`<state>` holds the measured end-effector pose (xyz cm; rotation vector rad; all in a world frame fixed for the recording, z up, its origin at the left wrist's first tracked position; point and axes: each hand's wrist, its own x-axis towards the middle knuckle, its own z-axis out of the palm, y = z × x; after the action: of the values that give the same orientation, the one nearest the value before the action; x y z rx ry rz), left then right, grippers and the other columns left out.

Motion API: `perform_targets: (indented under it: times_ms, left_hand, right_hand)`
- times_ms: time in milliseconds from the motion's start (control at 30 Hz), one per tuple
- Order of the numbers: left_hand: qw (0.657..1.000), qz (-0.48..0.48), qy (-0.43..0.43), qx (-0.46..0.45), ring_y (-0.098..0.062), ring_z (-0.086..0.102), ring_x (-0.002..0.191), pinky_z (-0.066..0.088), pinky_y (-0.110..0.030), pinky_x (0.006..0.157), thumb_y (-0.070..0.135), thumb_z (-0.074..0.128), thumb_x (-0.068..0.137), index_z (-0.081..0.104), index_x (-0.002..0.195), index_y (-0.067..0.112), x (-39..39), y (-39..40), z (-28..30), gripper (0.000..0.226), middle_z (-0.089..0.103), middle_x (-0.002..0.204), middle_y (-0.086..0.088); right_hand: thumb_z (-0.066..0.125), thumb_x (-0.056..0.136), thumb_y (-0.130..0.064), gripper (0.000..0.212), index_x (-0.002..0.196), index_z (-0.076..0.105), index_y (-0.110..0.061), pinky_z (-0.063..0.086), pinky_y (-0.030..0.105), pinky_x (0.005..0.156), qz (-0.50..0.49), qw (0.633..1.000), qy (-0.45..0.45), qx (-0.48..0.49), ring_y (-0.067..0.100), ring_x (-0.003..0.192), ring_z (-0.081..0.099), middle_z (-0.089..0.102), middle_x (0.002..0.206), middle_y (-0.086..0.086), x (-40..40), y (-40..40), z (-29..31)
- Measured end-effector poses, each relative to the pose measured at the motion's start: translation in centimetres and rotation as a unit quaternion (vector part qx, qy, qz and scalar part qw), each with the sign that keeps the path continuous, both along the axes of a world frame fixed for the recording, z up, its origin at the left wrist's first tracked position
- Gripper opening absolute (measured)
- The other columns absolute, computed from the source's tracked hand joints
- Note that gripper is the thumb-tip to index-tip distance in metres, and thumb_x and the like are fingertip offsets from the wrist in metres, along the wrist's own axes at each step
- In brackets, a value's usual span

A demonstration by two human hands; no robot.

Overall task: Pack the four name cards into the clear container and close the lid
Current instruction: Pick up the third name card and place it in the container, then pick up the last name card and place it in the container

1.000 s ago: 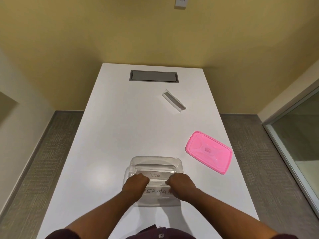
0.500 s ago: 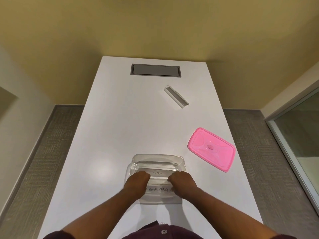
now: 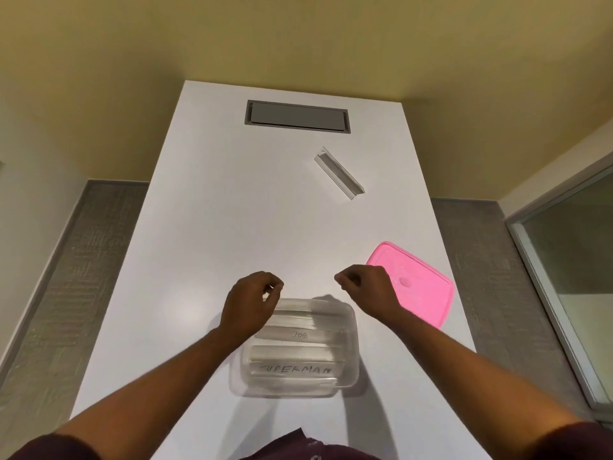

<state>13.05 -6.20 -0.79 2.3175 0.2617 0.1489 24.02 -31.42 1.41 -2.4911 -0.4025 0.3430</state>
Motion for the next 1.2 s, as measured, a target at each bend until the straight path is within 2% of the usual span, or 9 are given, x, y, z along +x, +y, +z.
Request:
perform_targets:
  times_ms: [100,300,400,467,567,767,967,1133,1200]
  left_hand:
    - [0.999,0.037,0.005,0.023,-0.009,0.064,0.083,0.054,-0.032,0.076,0.028,0.062,0.091,0.071,0.089,0.027,2.4,1.4,-1.2,0.009,0.07,0.087,0.014]
    - [0.995,0.071,0.065,0.027,-0.015,0.06,0.103,0.047,-0.028,0.08,0.024,0.065,0.089,0.067,0.103,0.025,6.8,5.0,-5.6,0.014,0.067,0.108,0.008]
    - [0.995,0.03,0.068,0.06,-0.023,0.053,0.128,0.047,-0.038,0.102,0.019,0.068,0.088,0.064,0.125,0.02,8.4,6.9,-9.2,0.037,0.059,0.136,-0.001]
    - [0.989,-0.015,0.111,0.099,-0.029,0.033,0.146,0.033,-0.046,0.117,0.023,0.066,0.091,0.051,0.141,0.018,9.4,7.9,-10.7,0.053,0.042,0.155,-0.003]
    - [0.97,-0.056,0.166,0.168,-0.031,0.017,0.152,0.028,-0.053,0.117,0.035,0.059,0.095,0.032,0.153,0.02,10.8,9.1,-12.4,0.065,0.021,0.164,0.002]
    - [0.963,-0.061,0.145,0.218,-0.03,0.006,0.154,0.022,-0.055,0.116,0.047,0.027,0.099,0.015,0.158,0.023,9.7,8.9,-14.4,0.065,0.007,0.167,0.004]
    - [0.962,-0.051,0.153,0.222,-0.023,-0.005,0.154,0.015,-0.052,0.121,0.046,0.025,0.101,0.005,0.158,0.029,9.6,8.8,-14.5,0.063,-0.002,0.167,0.009]
    - [0.959,-0.056,0.169,0.222,-0.023,-0.005,0.154,0.014,-0.052,0.12,0.048,0.024,0.1,0.002,0.158,0.03,9.8,8.9,-14.1,0.064,-0.004,0.167,0.01]
    - [0.958,-0.061,0.177,0.218,-0.025,-0.003,0.154,0.016,-0.054,0.119,0.048,0.024,0.1,0.002,0.158,0.03,9.9,9.0,-13.9,0.064,-0.004,0.167,0.01]
  right_hand:
    - [0.068,0.089,-0.033,0.02,0.075,0.075,-0.021,0.054,0.03,0.068,-0.031,0.999,0.016,0.002,0.004,0.064,0.067,0.073,0.066,-0.009,4.5,-0.2,-0.7]
    - [0.068,0.087,-0.029,0.012,0.083,0.076,-0.021,0.053,0.028,0.078,-0.088,0.996,0.024,0.003,0.005,0.077,0.071,0.074,0.074,-0.011,14.1,1.1,-2.1]
    - [0.069,0.085,-0.029,0.015,0.095,0.076,-0.019,0.047,0.026,0.082,-0.118,0.993,0.015,0.001,0.009,0.087,0.069,0.076,0.093,-0.007,19.1,2.1,-3.1]
    - [0.069,0.085,-0.028,0.021,0.103,0.074,-0.018,0.041,0.023,0.081,-0.132,0.991,0.013,-0.013,0.012,0.092,0.066,0.075,0.102,-0.003,22.2,2.7,-3.6]
    - [0.068,0.085,-0.029,0.029,0.11,0.071,-0.016,0.039,0.025,0.082,-0.136,0.989,-0.003,-0.049,0.023,0.103,0.066,0.072,0.109,0.004,26.7,3.4,-4.8]
    - [0.069,0.085,-0.036,0.058,0.137,0.056,-0.013,0.044,0.037,0.101,-0.119,0.984,0.01,-0.13,0.029,0.127,0.055,0.06,0.136,0.01,32.1,5.2,-7.0]
    - [0.064,0.073,-0.036,0.024,0.086,0.067,-0.016,0.042,0.029,0.06,-0.107,0.974,0.01,-0.199,0.032,0.084,0.066,0.068,0.083,0.005,33.5,6.8,-8.6]
    - [0.068,0.077,-0.026,0.013,0.074,0.067,-0.012,0.037,0.029,0.057,-0.115,0.97,0.007,-0.215,0.034,0.076,0.063,0.066,0.077,0.008,33.2,6.8,-7.5]
    - [0.069,0.079,-0.026,0.025,0.062,0.056,-0.013,0.035,0.03,0.057,-0.121,0.972,0.002,-0.202,0.035,0.073,0.06,0.062,0.07,0.007,32.7,6.3,-6.8]
